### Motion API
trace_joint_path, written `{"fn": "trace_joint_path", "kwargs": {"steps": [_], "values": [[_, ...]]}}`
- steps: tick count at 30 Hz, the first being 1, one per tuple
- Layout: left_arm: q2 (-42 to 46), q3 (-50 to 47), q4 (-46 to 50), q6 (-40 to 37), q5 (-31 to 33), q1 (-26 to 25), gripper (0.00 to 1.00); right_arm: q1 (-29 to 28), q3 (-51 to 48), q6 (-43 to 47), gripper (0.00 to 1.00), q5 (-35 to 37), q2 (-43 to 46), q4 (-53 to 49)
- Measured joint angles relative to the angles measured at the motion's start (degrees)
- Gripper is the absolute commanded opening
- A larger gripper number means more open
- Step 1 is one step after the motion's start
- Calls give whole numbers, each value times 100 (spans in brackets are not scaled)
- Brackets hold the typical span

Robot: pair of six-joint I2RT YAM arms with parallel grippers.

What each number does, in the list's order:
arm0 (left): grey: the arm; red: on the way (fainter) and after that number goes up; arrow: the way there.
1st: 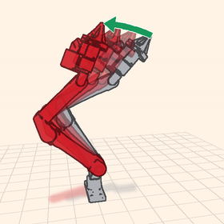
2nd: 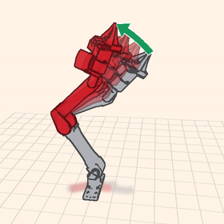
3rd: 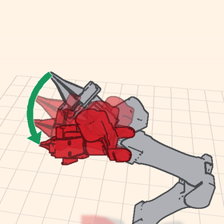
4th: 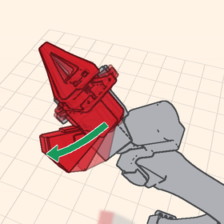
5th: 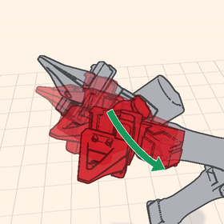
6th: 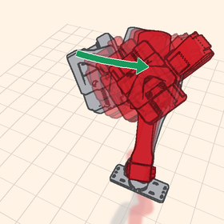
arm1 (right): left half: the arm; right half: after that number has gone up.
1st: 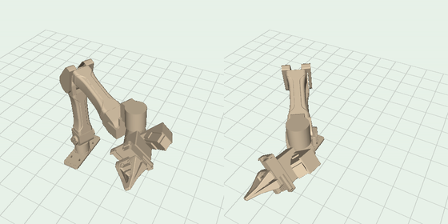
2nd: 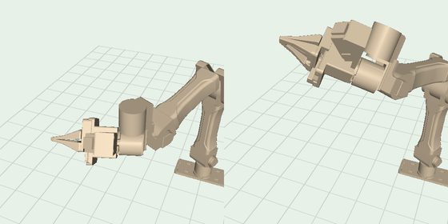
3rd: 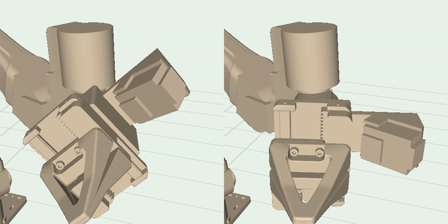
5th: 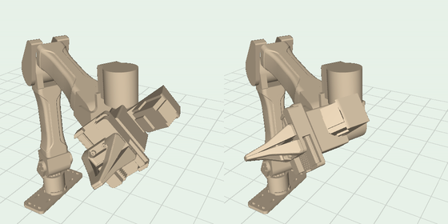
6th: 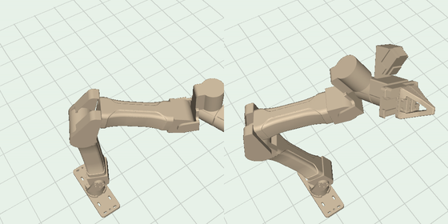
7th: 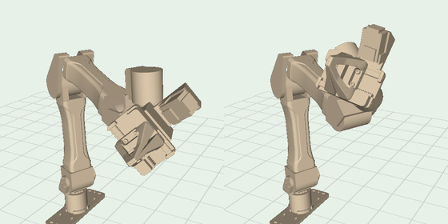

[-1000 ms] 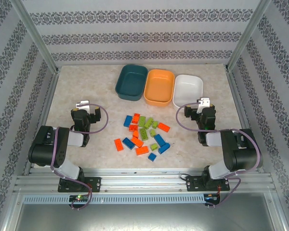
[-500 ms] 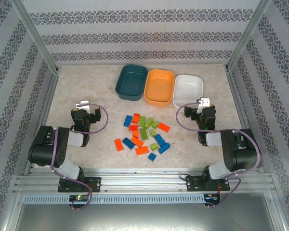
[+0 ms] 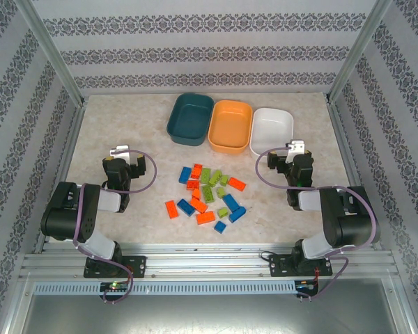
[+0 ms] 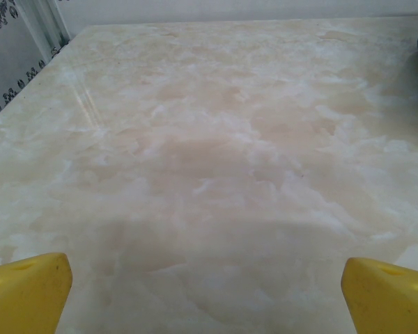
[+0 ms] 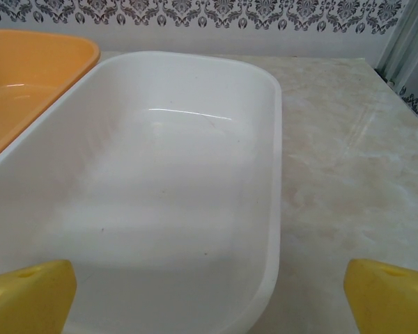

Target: Sort the legos into containers by color

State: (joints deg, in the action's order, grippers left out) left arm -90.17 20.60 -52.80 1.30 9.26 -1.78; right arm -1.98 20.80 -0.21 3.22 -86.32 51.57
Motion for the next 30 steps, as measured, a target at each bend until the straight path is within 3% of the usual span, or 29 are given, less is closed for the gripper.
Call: {"fn": "trace_joint_path", "kwargs": {"steps": [15, 21, 30], "values": [[0, 0, 0, 0, 2, 0, 100, 114, 15, -105, 98, -111, 13, -59], [52, 81, 116, 0, 9, 0, 100, 114, 15, -153, 98, 57, 531, -492], [977, 1257, 2017, 232, 487, 0, 100, 114, 223, -942, 98, 525, 1978, -1526]]}}
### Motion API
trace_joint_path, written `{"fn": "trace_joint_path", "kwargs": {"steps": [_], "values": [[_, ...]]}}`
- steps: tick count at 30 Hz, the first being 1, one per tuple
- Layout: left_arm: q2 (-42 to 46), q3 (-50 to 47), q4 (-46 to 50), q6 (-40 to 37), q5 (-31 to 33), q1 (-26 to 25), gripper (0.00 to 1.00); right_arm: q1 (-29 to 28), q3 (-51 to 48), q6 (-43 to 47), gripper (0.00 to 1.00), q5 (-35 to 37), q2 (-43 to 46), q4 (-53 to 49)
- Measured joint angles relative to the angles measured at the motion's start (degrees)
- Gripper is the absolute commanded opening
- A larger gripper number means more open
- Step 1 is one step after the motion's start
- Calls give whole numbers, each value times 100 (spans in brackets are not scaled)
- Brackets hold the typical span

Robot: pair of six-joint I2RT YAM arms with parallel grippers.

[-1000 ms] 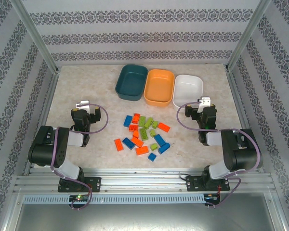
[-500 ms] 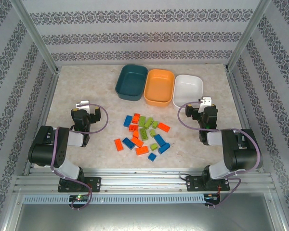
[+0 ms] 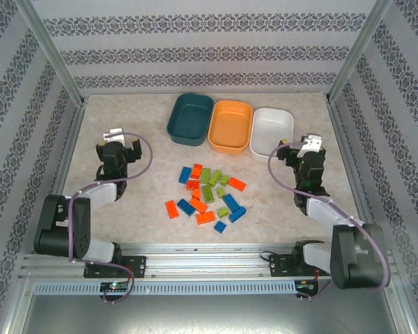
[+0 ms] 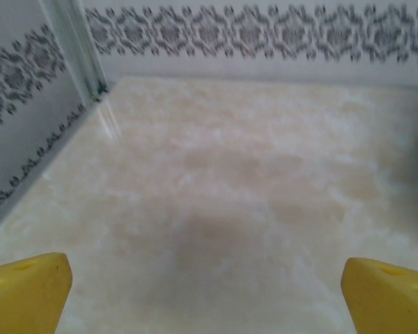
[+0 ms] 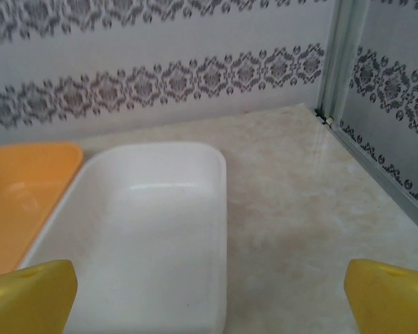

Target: Sort the legos into containers by color

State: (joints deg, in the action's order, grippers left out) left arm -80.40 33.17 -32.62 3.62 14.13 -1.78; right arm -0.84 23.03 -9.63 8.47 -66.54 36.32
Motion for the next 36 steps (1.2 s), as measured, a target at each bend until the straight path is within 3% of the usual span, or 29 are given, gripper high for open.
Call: {"fn": "trace_joint_path", "kwargs": {"steps": [5, 9, 15, 21, 27, 33, 36], "values": [[723, 560, 1349, 704, 319, 0, 100, 0, 181, -896, 98, 7, 671, -745], [1147, 1054, 2457, 1427, 197, 2, 100, 2, 417, -1486, 98, -273, 1078, -1681], [1547, 1182, 3495, 2194, -741, -2, 100, 0, 1119, -2048, 98, -1322, 981, -3152], [1388, 1187, 4026, 2393, -2275, -28, 100, -120, 1821, -2194, 98, -2288, 212, -4607], [984, 1416, 4579, 2369, -3438, -313, 100, -1239, 2363, -1934, 88, -2240, -256, -6076], [706, 1762, 5130, 2068, -3574, -1172, 100, -1915, 2463, -1884, 81, -2107, -369, -6926], [435, 1989, 5460, 1908, -3552, -1534, 100, -2114, 2437, -2059, 83, -2002, -367, -7143]]}}
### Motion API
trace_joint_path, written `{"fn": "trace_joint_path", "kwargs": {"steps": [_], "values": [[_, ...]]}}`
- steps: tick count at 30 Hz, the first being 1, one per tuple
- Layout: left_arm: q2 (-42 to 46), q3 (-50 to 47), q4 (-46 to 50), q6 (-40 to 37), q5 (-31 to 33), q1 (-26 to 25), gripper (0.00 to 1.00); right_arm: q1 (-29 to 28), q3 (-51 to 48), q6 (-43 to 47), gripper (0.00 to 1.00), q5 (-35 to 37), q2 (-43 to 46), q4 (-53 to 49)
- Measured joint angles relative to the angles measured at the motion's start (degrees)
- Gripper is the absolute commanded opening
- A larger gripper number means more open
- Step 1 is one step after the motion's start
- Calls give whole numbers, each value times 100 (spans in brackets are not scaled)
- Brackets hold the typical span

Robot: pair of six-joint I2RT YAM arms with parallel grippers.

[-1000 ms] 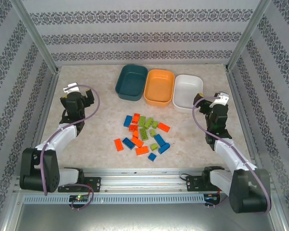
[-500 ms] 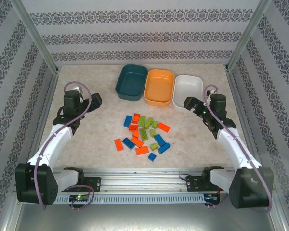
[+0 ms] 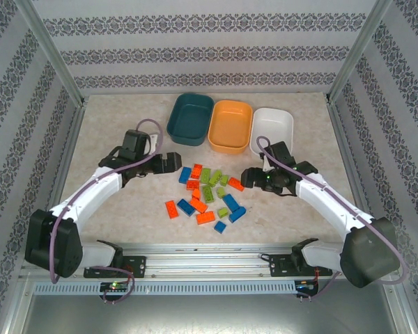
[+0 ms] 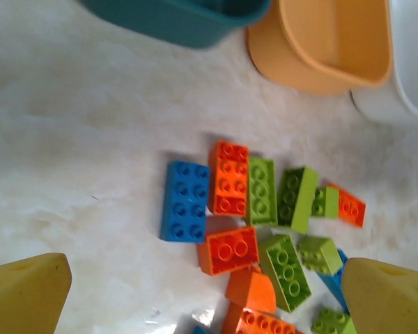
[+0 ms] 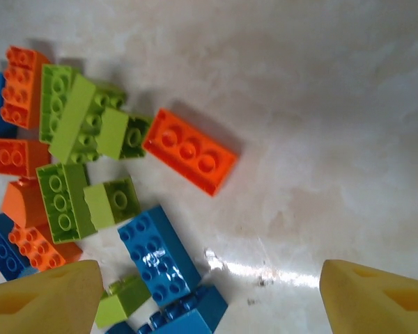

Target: Sort the legos into containers by color

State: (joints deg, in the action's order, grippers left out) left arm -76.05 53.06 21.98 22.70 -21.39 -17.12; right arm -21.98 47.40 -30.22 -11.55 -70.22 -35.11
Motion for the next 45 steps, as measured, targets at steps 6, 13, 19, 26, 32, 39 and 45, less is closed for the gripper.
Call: {"fn": "trace_joint_path", "kwargs": {"steps": [6, 13, 19, 26, 32, 39, 45], "values": [[-214, 531, 855, -151, 170, -238, 100, -577, -216, -761, 81, 131, -33, -92], [-212, 1095, 1377, -417, 297, -238, 100, -1272, -210, -1622, 71, 275, -575, -273], [-212, 798, 1423, -651, 540, -238, 100, -1641, -214, -2063, 67, 492, -831, -363], [-221, 682, 1449, -817, 588, -238, 100, -1882, -282, -2433, 64, 649, -916, -302], [-219, 682, 1449, -914, 651, -238, 100, -1954, -295, -2599, 63, 730, -1043, -229], [-219, 682, 1451, -975, 669, -238, 100, -1954, -369, -2708, 57, 774, -1187, -92], [-219, 682, 1453, -1047, 671, -238, 100, -1954, -378, -2712, 52, 776, -1233, -55]]}}
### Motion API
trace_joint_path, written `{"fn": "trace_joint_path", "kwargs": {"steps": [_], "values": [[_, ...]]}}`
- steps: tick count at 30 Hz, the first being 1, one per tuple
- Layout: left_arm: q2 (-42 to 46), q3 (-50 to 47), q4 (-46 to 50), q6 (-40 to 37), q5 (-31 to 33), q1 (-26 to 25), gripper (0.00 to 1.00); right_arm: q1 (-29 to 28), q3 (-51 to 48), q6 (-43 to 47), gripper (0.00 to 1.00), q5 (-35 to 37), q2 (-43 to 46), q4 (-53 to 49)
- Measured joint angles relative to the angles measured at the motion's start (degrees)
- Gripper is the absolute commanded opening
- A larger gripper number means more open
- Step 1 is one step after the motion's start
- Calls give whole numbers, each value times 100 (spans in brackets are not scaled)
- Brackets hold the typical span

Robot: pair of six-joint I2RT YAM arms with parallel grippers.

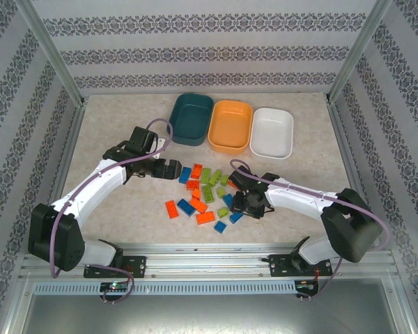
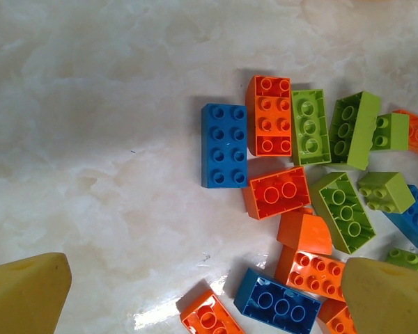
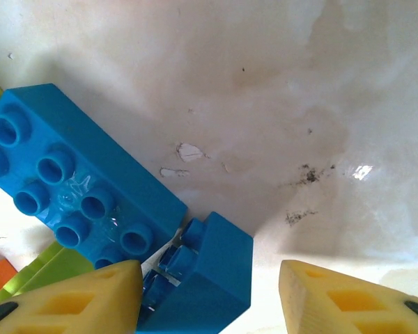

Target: Sort the legos into containers by color

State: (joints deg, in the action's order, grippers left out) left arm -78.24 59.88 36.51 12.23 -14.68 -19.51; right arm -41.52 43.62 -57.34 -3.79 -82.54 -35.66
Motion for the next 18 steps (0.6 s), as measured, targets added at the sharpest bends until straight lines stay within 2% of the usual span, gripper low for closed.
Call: {"fn": "trace_joint_path", "kwargs": {"steps": [7, 18], "values": [[0, 0, 2, -11, 22, 0, 100, -28, -103, -13, 46, 2, 68, 153], [0, 0, 22, -26, 42, 0, 100, -153, -153, -107, 53, 39, 118, 208]]}}
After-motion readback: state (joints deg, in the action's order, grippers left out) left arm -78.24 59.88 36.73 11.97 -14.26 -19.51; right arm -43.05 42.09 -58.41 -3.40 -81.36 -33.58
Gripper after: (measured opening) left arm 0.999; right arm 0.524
